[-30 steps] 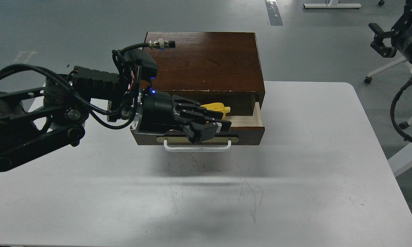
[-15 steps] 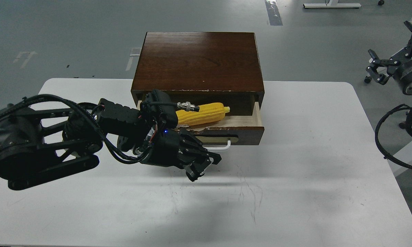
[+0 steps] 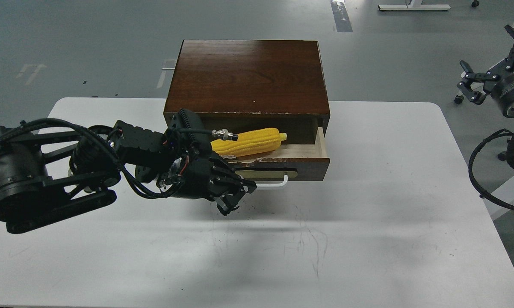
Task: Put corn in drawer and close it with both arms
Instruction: 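Push the drawer front with the left gripper into the box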
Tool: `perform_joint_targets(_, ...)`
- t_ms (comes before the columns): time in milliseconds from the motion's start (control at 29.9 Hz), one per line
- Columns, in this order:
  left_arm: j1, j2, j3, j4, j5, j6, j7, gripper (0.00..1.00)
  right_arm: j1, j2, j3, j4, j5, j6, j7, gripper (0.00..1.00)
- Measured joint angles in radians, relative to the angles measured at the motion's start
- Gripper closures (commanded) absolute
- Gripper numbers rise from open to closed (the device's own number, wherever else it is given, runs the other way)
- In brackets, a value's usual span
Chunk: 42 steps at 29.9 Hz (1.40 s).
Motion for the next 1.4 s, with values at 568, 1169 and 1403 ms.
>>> perform_joint_targets(568, 0.029, -0.003, 0.0, 0.003, 0.06, 0.0, 0.0, 1.0, 0.002, 0.004, 0.003, -0.028, 0.0, 0.0, 0.002, 0.0)
perform_joint_targets(1169, 0.018, 0.005, -0.003, 0.045, 0.061, 0.0, 0.001, 1.0, 0.015, 0.005, 0.007, -0.059, 0.001, 0.0, 0.002, 0.0)
perform_joint_targets(1403, 0.014, 0.002, -0.005, 0.077, 0.061, 0.0, 0.001, 1.0, 0.027, 0.006, 0.01, -0.057, 0.001, 0.0, 0.002, 0.0)
